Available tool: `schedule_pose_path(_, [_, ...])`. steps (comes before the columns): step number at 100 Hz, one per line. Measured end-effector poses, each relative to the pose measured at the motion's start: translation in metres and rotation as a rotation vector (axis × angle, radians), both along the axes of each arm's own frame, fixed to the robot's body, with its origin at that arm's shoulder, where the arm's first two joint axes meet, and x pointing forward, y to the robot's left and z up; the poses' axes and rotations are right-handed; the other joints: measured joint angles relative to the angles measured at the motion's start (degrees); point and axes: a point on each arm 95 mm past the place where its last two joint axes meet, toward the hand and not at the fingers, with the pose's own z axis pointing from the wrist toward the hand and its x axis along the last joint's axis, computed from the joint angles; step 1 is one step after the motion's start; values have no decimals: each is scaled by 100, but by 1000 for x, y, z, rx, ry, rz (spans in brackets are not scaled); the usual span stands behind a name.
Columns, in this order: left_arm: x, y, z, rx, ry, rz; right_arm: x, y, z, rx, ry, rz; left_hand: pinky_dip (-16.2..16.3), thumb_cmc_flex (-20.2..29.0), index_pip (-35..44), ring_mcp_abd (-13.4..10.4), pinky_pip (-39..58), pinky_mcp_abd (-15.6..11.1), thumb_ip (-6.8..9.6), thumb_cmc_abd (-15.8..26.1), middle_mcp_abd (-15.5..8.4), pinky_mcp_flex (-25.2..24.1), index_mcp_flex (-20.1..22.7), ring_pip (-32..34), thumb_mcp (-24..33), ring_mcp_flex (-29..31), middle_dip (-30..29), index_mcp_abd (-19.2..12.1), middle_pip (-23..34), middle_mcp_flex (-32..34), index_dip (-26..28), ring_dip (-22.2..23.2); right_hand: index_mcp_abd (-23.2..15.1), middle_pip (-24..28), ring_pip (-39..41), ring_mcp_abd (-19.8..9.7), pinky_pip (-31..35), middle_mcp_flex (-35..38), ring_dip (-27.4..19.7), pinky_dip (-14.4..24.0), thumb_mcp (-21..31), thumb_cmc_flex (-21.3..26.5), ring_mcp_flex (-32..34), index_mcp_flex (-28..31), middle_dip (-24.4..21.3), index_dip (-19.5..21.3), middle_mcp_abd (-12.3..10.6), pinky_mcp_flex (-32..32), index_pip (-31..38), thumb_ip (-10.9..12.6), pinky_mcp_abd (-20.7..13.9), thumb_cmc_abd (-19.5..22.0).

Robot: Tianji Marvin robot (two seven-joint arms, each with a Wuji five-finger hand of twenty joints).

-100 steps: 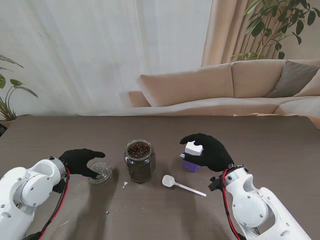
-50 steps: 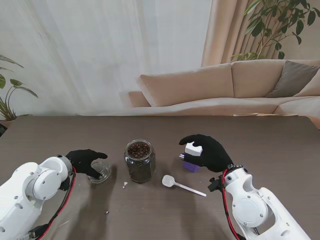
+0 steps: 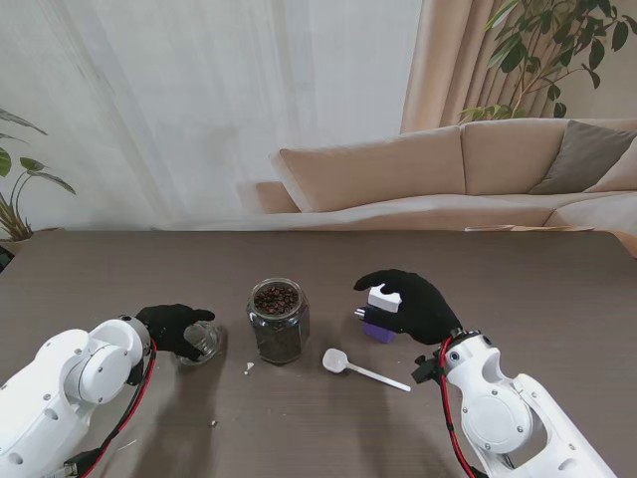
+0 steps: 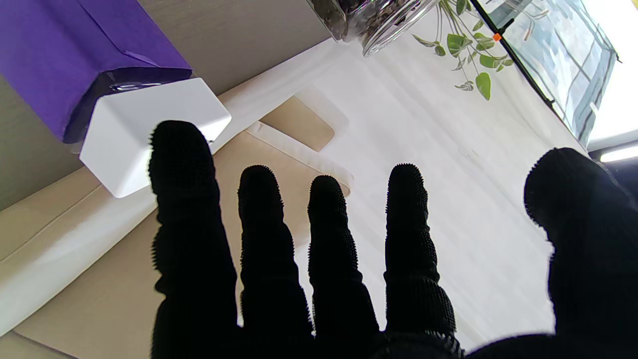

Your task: Portion coffee beans from the glass jar into the coffee jar

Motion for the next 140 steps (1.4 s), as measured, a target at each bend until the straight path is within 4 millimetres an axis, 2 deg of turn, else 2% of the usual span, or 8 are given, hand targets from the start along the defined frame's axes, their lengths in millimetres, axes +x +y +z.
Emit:
schedule_pose_path(18, [-1,0,-8,3,3,9,0,1,-1,3,5,4,-204,-1,23,-102,133,-3,0,-307,43,220,10,260,747,303,278,-6,224,162,44,-4,0,0,0,0,0,0,0,0,0,0,0,0,0,1,1,0,0,0,0,0])
schedule_pose_path(36, [0,-1,-11,-1,-9,15,-1,2,-1,4,11,7,-384,-9,223,-164,231,-6,-1,-322,67,429,216,483,969,576,593,-139,399,496,205,-12,0,0,0,1,0,0,0,0,0,0,0,0,0,1,1,-1,0,0,0,0])
schedule_pose_path(67, [1,-2,-15,-24,-78,21,-1,2,-2,7,14,10,-1367,-51,632,-457,676,-35,-99,-761,249,1276,735,1074,1320,1552,1407,-139,805,1198,710,-282,0,0,0,2,0,0,0,0,0,0,0,0,0,2,1,-1,0,0,0,0])
schedule_pose_path(96, [1,-4,-18,-50,-123,37,-1,2,-2,16,17,10,-2064,-59,1333,-601,894,-39,-117,-838,441,1820,843,1430,1325,2178,1842,36,1073,1578,1299,-467,0,0,0,2,0,0,0,0,0,0,0,0,0,3,1,-1,-1,0,0,2])
schedule_pose_path(105, [1,-5,-19,-59,-135,42,-1,2,-2,17,20,12,-2317,-59,1687,-666,947,-54,-349,-892,537,2017,846,1549,1348,2441,2023,122,1134,1762,1655,-547,-1,0,0,3,0,0,0,0,0,0,0,0,0,2,1,-1,-1,0,0,2])
schedule_pose_path(109, [2,-5,-20,-65,-141,45,-1,2,-2,18,22,13,-2502,90,2024,-683,952,-68,-573,-1041,617,2134,862,1608,1266,2596,2530,147,1171,1916,1954,-604,-1,0,0,3,0,0,0,0,0,0,0,0,0,2,1,-1,-1,0,0,3])
schedule_pose_path(121, [3,-7,-21,-92,-152,60,-1,3,-3,22,28,15,-2797,531,2587,-725,958,-77,-579,-1188,794,2377,920,1695,664,2894,3886,276,1488,2610,2156,-717,-1,0,0,4,0,0,0,0,0,0,0,0,0,2,1,-1,-1,0,0,6])
schedule_pose_path(140, [4,-10,-24,-118,-165,78,-1,3,-3,31,35,16,-3034,572,2729,-732,970,-65,-583,-1188,856,2689,1068,1757,402,3329,4212,440,1510,3152,2279,-802,-1,0,0,5,0,0,0,0,0,0,0,0,0,3,1,-1,-2,0,0,10])
